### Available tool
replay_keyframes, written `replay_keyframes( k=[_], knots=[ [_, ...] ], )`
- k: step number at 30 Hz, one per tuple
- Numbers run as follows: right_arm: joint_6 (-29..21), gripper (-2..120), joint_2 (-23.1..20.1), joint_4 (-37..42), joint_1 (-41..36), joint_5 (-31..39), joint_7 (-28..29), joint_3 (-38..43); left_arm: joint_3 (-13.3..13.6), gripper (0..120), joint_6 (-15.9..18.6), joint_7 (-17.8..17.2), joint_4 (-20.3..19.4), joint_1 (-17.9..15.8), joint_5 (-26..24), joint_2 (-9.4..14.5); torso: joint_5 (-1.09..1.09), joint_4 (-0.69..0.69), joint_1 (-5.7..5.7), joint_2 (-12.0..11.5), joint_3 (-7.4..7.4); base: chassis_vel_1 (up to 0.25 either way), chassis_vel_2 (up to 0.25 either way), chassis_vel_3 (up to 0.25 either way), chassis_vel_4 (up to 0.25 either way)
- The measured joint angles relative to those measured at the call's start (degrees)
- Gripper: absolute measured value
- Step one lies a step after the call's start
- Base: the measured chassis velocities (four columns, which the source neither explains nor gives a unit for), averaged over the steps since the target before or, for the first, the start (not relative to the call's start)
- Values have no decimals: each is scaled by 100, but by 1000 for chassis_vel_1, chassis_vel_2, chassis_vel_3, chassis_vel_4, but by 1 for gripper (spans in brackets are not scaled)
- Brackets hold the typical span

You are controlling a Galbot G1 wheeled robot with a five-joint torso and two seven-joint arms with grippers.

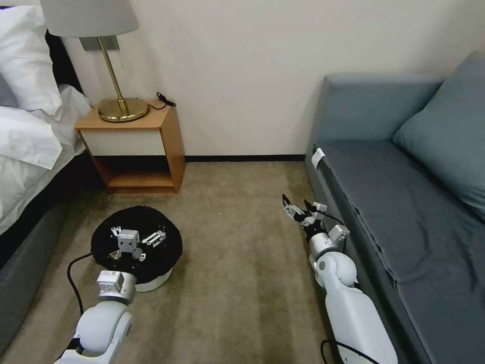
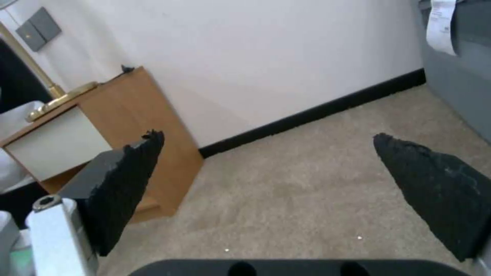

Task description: Pick up the trash bin, then pick up the garbage on the floor and place it into the trash bin.

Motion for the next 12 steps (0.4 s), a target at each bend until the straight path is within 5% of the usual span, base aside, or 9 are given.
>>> replay_keyframes(
  k=[12],
  knots=[
    [2,100,-6,-1,1,-9,-9,-3,-8,100,14,-19,0,0,-5,-5,0,0,0,0,0,0,0,0,0]
  ],
)
